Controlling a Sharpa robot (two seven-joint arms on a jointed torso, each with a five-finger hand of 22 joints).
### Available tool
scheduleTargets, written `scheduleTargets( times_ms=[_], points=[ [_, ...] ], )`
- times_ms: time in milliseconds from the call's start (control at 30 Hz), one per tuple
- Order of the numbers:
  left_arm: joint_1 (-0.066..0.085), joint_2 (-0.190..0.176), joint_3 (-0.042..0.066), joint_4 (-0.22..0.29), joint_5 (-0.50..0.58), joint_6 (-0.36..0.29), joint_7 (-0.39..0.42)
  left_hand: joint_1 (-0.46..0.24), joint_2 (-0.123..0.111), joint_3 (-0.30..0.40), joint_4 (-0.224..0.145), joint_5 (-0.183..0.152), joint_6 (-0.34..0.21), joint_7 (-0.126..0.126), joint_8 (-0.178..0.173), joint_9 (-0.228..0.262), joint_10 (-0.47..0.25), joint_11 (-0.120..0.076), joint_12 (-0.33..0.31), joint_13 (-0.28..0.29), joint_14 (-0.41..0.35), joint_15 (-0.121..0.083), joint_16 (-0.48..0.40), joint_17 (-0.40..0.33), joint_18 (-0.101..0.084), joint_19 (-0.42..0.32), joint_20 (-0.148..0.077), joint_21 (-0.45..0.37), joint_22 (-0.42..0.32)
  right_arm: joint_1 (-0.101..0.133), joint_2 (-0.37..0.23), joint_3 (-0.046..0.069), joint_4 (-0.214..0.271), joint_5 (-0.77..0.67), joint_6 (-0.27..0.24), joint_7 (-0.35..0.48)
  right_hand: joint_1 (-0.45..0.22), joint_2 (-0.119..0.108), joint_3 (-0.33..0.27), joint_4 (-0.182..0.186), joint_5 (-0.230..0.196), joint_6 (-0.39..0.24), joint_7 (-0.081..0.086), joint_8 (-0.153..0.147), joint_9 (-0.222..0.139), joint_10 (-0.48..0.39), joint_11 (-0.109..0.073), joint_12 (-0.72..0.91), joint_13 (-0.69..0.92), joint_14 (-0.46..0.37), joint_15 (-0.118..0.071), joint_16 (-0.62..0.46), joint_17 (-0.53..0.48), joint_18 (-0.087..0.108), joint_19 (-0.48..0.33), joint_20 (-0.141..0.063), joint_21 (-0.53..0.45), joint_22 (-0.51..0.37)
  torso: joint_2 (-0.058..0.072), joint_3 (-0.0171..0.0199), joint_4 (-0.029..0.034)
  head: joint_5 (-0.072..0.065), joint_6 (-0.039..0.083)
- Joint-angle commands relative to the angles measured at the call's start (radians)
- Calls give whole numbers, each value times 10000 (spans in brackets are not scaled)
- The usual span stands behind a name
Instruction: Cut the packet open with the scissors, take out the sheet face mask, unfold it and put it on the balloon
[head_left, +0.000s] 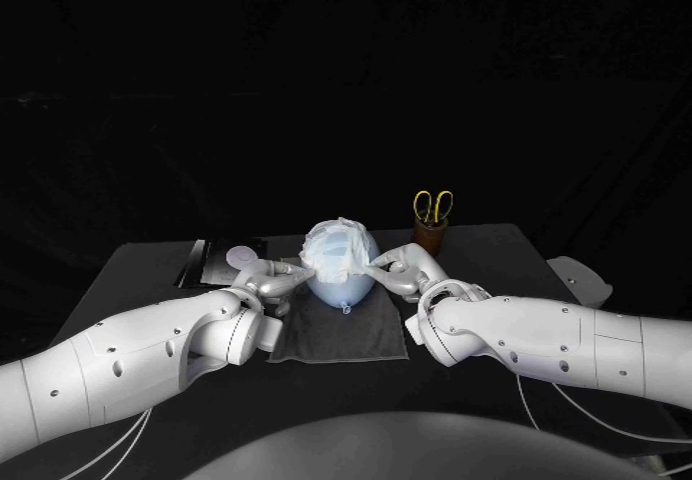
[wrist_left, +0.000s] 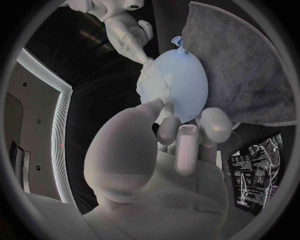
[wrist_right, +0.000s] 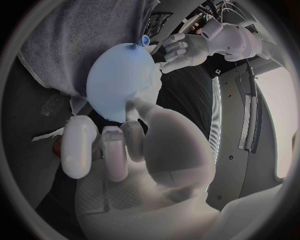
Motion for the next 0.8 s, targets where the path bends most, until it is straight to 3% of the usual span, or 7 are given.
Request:
scheduleTargets(
  times_ms=[33,233,433,800],
  points=[
    [18,10,11,34,-22,-132,178,-130,-84,-127,36,-7,-58,58,-86,-23,-32,66,-47,-6,833,91,-17,1808,-203,24,47,19,-7,9,16,10,-22,154,-113,199,400,297,436,-272,8,150,5,141,86,441,-94,97,1522,1061,-102,38,2627,-31,516,-96,105,1963,-3,-2,0,16,0],
    [18,-2,11,63,-234,-292,216,-622,-440,-721,449,-13,-219,156,-268,-96,-125,159,-108,-69,821,173,-32,1767,-191,-11,112,-25,-73,13,6,12,-77,325,-175,243,156,222,1157,-569,6,260,1,320,233,565,-94,386,1679,1061,-93,38,2627,-58,553,-105,229,1995,6,-1,-1,16,0],
    [18,-13,11,81,-440,-442,237,-695,-480,-1074,731,-17,-317,185,-356,-120,-317,195,-240,-263,780,205,-74,1636,-151,-119,149,-135,-267,15,11,14,-73,392,-183,284,-80,136,1482,-696,5,282,-15,408,315,607,-108,490,1741,1061,-98,38,2627,-64,563,-109,262,2002,0,3,-1,13,0],
    [18,29,12,109,-931,-569,215,-506,-549,-1396,881,-17,-420,224,-402,-118,-553,237,-368,-448,741,245,-107,1539,-116,-246,188,-256,-463,15,-29,16,1,435,-145,336,-186,99,1605,-749,4,289,-22,447,352,623,-115,532,1767,1061,-102,38,2627,-66,566,-113,276,2006,5,-2,-10,17,0]
  ],
)
